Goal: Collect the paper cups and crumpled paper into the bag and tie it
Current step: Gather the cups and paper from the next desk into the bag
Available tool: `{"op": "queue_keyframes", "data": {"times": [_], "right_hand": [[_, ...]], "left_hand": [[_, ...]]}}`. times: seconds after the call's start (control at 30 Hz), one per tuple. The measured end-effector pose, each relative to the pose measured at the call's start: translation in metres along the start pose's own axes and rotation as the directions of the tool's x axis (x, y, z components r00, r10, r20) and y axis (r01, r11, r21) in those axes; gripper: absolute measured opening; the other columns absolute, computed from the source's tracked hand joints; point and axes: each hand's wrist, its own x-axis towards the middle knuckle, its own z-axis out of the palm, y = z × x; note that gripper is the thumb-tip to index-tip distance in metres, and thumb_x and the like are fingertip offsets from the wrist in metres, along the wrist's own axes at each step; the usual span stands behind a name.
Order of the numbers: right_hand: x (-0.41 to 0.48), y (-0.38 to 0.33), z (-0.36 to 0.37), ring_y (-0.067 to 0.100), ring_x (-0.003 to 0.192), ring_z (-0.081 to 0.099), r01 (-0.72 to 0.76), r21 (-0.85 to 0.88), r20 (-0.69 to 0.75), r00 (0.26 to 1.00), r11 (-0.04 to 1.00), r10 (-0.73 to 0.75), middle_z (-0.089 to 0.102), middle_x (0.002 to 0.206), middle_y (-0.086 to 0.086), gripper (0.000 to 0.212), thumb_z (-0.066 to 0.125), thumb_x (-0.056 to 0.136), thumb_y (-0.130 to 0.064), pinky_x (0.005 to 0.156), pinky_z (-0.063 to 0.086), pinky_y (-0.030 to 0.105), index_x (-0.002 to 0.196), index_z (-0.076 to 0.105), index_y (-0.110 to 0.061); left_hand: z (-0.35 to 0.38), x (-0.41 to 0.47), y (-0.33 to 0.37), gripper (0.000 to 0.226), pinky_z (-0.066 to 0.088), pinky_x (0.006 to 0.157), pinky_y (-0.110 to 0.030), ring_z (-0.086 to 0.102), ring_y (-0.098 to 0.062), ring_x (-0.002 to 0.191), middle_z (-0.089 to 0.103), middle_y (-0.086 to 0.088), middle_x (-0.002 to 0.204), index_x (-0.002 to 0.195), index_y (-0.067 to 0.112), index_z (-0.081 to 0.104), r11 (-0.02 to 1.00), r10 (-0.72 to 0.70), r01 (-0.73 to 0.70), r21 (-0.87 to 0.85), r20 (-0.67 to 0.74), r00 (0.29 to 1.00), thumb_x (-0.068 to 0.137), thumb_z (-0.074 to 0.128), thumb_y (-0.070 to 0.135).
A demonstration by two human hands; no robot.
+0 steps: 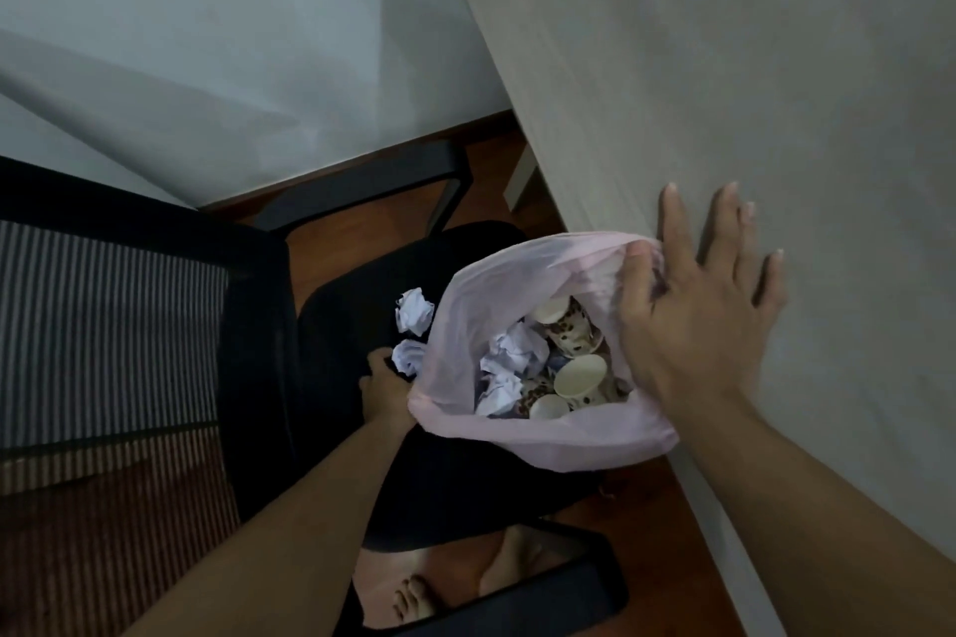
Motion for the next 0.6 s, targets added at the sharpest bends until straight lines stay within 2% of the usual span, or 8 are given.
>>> {"op": "queue_keyframes", "data": {"times": [0.1,0.27,0.33,0.43,0.5,0.6], "right_hand": [[0.000,0.000,0.000,0.023,0.170,-0.001,-0.002,0.003,-0.005,1.000,1.000,0.002,0.002,0.184,0.004,0.066,0.027,0.113,-0.058,0.135,0.006,0.059,0.174,0.012,-0.041],[0.000,-0.002,-0.002,0.024,0.170,0.000,0.000,-0.004,0.001,1.000,1.000,0.000,0.001,0.184,0.005,0.066,0.026,0.112,-0.058,0.135,0.005,0.059,0.174,0.010,-0.041],[0.000,-0.002,-0.002,0.025,0.170,0.000,0.001,-0.004,0.004,1.000,1.000,-0.001,0.001,0.184,0.005,0.067,0.026,0.112,-0.058,0.135,0.005,0.059,0.174,0.009,-0.040],[0.001,-0.002,-0.002,0.026,0.170,0.001,0.001,-0.013,0.003,1.000,1.000,-0.001,0.003,0.184,0.006,0.067,0.026,0.112,-0.058,0.135,0.005,0.059,0.174,0.009,-0.040],[0.001,-0.002,-0.002,0.026,0.170,0.002,0.000,-0.009,0.003,1.000,1.000,0.000,0.004,0.184,0.006,0.067,0.026,0.112,-0.057,0.135,0.005,0.059,0.174,0.009,-0.040],[0.002,-0.003,-0.003,0.027,0.170,0.002,0.005,-0.014,0.001,1.000,1.000,-0.005,0.004,0.184,0.006,0.067,0.026,0.112,-0.057,0.135,0.005,0.059,0.174,0.009,-0.040]], "left_hand": [[0.004,0.007,-0.020,0.027,0.059,0.094,-0.052,0.065,-0.041,0.108,0.060,-0.023,0.130,0.121,0.018,0.046,0.999,-0.015,0.015,-0.040,-0.002,1.000,0.100,0.063,0.017],[-0.008,0.000,-0.033,0.014,0.057,0.093,-0.045,0.065,-0.036,0.105,0.065,-0.017,0.116,0.102,0.010,0.052,0.997,0.008,-0.005,0.075,-0.036,0.999,0.096,0.065,0.012],[-0.015,0.004,-0.033,0.021,0.057,0.095,-0.044,0.064,-0.035,0.106,0.063,-0.016,0.121,0.110,0.006,0.053,0.994,-0.005,0.012,0.104,-0.066,0.998,0.095,0.065,0.015],[-0.020,0.007,-0.033,0.061,0.053,0.101,-0.045,0.058,-0.034,0.112,0.048,-0.020,0.145,0.138,0.008,0.039,1.000,-0.011,0.011,0.005,-0.068,0.998,0.090,0.069,0.030],[-0.019,0.008,-0.032,0.072,0.050,0.097,-0.041,0.056,-0.029,0.108,0.031,-0.014,0.154,0.154,0.021,0.029,0.998,0.061,-0.060,0.018,-0.045,0.997,0.097,0.072,0.031],[-0.014,0.012,-0.035,0.079,0.050,0.101,-0.040,0.054,-0.022,0.111,0.026,-0.003,0.147,0.160,0.039,0.028,0.964,0.223,-0.229,0.138,0.060,0.973,0.096,0.075,0.042]]}}
